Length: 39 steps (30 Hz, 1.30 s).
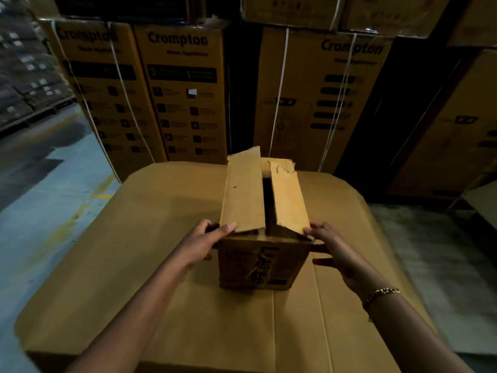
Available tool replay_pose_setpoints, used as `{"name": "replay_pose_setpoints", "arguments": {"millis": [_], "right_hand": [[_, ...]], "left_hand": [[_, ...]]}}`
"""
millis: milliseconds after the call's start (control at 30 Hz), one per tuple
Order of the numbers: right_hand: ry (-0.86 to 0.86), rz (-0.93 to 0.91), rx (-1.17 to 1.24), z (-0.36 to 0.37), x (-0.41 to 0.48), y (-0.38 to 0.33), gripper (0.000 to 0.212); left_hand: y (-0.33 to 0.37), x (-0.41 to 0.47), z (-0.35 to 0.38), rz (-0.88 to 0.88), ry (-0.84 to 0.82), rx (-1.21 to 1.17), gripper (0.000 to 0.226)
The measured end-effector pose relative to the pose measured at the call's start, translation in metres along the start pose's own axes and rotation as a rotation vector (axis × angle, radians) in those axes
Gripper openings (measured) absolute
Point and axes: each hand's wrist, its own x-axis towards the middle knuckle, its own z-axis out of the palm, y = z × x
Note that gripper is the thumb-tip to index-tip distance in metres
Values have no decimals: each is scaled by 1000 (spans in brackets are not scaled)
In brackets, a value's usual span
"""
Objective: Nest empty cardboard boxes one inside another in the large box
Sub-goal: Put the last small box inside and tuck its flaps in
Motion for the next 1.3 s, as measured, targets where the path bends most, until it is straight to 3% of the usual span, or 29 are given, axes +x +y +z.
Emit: {"name": "replay_pose_setpoints", "arguments": {"millis": [133,300,400,500,633,700,800,833,900,1033,1200,1300], "right_hand": [[13,27,-42,-1,29,-25,54],[-26,124,4,8,44,-25,56],[-28,138,13,14,47,-13,66],[-6,153,-9,16,53,-14,64],[36,237,20,22,57,-26,55],[47,249,49,25,58,-23,61],[46,257,90,26,59,-19,111],[36,258,85,26,58,-19,118],[29,241,89,25,54,-21,109],[108,116,96,15,38,-14,82],[256,-26,176,-10,12,5,93],[346,-101,195,-41,-14,6,67]], "left_hand": [[31,12,1,-13,-16,-9,74],[26,34,14,-1,-12,-155,114],[22,28,26,-7,3,-160,71],[21,33,26,-32,-1,-148,61],[32,39,23,-136,-74,-240,31],[32,39,25,-152,-115,-256,41],[22,49,25,-118,-107,-282,87],[19,51,24,-112,-99,-290,97],[17,50,23,-97,-97,-300,102],[23,42,30,18,-89,-268,86],[49,32,67,226,-164,-347,63],[67,28,100,324,-219,-341,74]]}}
